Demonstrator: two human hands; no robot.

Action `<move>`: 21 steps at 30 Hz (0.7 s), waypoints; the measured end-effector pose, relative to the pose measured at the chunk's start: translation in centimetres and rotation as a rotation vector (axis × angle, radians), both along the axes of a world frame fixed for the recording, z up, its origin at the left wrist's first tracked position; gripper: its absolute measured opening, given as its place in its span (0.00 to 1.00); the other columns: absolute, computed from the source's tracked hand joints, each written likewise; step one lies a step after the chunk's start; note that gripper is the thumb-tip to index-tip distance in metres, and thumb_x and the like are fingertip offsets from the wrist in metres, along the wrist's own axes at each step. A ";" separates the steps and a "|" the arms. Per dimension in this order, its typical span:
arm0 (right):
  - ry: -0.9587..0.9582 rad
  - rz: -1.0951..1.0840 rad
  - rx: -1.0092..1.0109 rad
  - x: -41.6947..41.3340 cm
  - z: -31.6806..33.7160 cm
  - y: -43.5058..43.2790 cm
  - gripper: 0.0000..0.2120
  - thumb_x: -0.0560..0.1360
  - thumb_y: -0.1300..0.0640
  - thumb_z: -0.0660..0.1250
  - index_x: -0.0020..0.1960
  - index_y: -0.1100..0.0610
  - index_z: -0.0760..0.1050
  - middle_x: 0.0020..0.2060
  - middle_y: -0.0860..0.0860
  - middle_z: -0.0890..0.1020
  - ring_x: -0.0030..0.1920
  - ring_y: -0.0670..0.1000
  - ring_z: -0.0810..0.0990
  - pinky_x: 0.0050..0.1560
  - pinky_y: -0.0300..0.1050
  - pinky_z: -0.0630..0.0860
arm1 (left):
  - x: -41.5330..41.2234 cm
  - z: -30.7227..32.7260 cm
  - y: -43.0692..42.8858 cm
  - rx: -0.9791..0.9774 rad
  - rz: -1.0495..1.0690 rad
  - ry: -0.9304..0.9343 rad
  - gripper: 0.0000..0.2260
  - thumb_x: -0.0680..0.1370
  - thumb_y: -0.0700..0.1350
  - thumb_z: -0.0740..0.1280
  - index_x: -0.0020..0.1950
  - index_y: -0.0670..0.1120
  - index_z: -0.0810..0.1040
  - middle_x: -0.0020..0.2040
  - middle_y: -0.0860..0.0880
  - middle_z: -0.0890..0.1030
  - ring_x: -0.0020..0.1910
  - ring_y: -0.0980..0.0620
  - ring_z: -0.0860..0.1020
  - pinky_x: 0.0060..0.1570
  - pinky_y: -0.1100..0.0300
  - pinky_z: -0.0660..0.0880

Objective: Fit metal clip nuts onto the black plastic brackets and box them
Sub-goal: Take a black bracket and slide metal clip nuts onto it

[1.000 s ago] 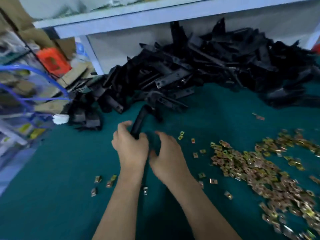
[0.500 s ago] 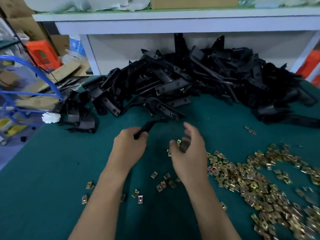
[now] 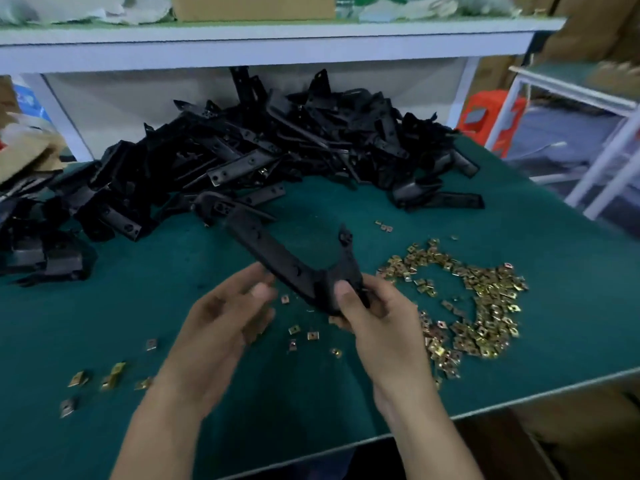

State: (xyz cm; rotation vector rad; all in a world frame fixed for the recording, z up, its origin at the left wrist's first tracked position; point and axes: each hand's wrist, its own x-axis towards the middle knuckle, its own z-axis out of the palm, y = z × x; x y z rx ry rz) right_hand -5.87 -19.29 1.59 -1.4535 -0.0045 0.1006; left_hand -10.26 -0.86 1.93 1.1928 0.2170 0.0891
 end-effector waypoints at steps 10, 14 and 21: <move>-0.161 0.122 -0.529 -1.8 -1.0 -4.4 0.19 0.73 0.51 0.75 0.63 0.44 0.80 0.53 0.42 0.82 0.54 0.42 0.79 0.58 0.41 0.76 | 1.3 -2.5 -8.7 -0.271 0.161 0.086 0.17 0.62 0.48 0.79 0.49 0.46 0.87 0.54 0.46 0.87 0.54 0.50 0.85 0.50 0.57 0.80; -0.137 -0.131 -0.896 0.3 -2.1 -7.6 0.21 0.76 0.48 0.72 0.68 0.49 0.77 0.58 0.48 0.77 0.61 0.49 0.73 0.64 0.43 0.68 | 1.4 -3.1 -9.0 -0.203 0.081 0.085 0.12 0.61 0.50 0.80 0.44 0.55 0.88 0.53 0.51 0.87 0.51 0.55 0.85 0.41 0.62 0.81; -0.048 -0.090 -1.156 1.4 -3.0 -7.9 0.21 0.76 0.46 0.71 0.67 0.51 0.78 0.62 0.52 0.76 0.63 0.55 0.68 0.66 0.47 0.65 | 1.2 -4.1 -10.1 -0.186 0.081 0.100 0.07 0.64 0.47 0.77 0.41 0.53 0.86 0.46 0.46 0.87 0.42 0.50 0.85 0.37 0.58 0.81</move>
